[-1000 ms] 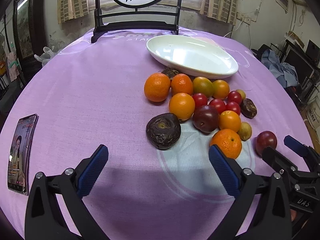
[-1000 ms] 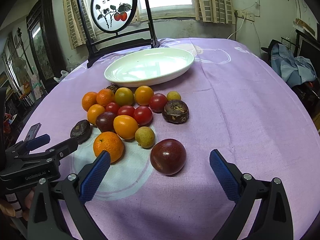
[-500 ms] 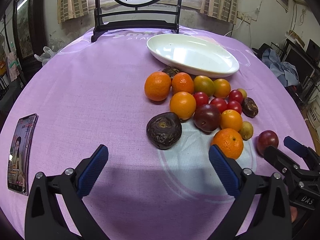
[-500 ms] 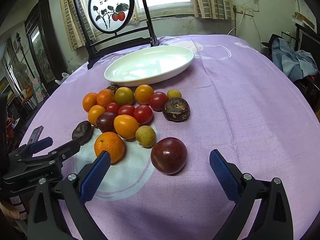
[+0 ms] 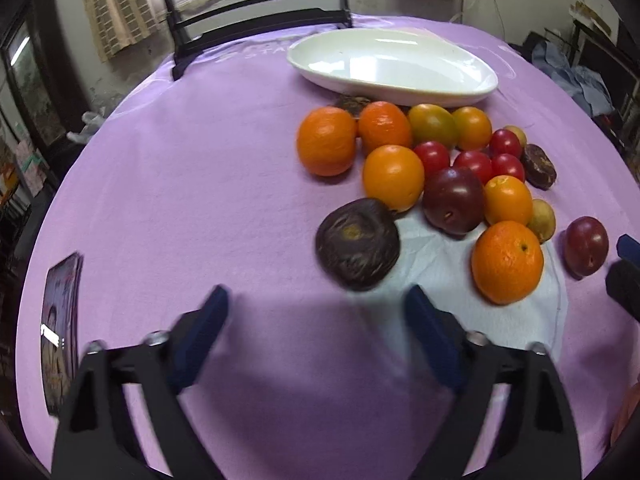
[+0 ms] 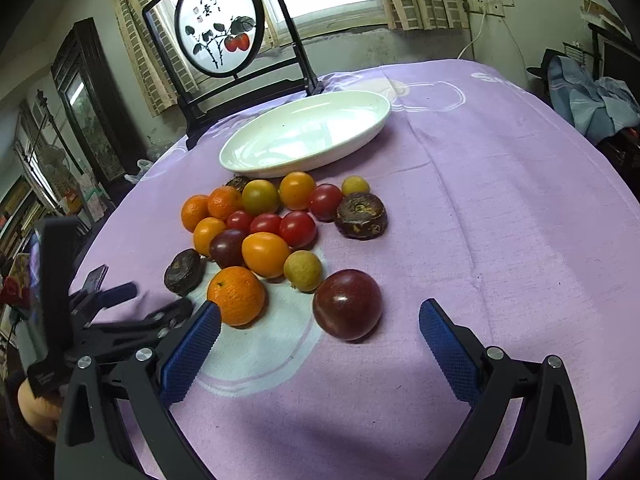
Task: Organize fruits
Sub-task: 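Move passion fruit to plate with left tool while right tool moves dark red plum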
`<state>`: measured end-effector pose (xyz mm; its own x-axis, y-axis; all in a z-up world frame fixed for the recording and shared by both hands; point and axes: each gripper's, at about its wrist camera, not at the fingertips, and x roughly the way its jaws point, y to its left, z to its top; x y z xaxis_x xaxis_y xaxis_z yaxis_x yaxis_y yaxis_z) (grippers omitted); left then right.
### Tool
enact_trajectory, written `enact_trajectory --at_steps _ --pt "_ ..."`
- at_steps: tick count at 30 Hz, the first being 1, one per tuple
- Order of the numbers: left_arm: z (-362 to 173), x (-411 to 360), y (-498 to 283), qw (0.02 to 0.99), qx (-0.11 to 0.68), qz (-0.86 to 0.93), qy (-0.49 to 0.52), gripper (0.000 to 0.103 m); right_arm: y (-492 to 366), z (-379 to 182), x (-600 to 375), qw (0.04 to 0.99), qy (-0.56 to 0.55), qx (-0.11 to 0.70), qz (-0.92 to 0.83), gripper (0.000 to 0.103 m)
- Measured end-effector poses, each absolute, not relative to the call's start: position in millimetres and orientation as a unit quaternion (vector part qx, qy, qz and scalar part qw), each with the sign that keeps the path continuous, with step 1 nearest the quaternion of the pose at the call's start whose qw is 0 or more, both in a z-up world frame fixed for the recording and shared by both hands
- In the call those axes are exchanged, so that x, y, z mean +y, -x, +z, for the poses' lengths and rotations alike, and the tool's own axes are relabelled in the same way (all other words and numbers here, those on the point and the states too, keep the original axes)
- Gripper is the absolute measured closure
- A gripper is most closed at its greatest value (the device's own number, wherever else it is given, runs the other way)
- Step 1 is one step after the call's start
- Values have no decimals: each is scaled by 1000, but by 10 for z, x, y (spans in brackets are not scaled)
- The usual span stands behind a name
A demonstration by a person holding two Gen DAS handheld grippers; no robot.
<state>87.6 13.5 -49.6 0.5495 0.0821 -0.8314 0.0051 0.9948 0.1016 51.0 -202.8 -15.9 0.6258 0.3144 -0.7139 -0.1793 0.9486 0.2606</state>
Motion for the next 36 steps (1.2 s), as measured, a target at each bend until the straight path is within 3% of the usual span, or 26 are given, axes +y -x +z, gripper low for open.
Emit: enact_trajectory --at_steps 2,5,13,18,21,23,27,32,36 --pt "-491 65 -981 881 470 17 -57 32 -496 -155 -2010 900 -75 407 140 3" --pt "-474 19 -1078 881 471 -7 -40 60 -496 -162 -2027 900 -75 408 136 3" --pt "-391 -11 -819 884 467 -26 -19 60 -544 -235 -2058 894 -68 431 106 3" --pt "-330 109 -652 886 462 -36 10 60 -590 -323 -1898 872 33 480 94 3" --pt "-293 116 -592 890 453 -44 10 60 -695 -375 -1898 860 46 501 86 20" --pt "-273 127 -552 891 451 -50 11 60 -775 -385 -1863 853 50 511 93 23" --pt "-232 195 -516 893 448 -48 10 60 -875 -347 -1777 855 70 504 99 59" --pt "-129 297 -672 886 462 -49 2 60 -923 -211 -1837 851 58 507 123 62" --pt "216 249 -992 895 443 -55 -8 60 -1073 222 -1831 881 65 450 134 62"
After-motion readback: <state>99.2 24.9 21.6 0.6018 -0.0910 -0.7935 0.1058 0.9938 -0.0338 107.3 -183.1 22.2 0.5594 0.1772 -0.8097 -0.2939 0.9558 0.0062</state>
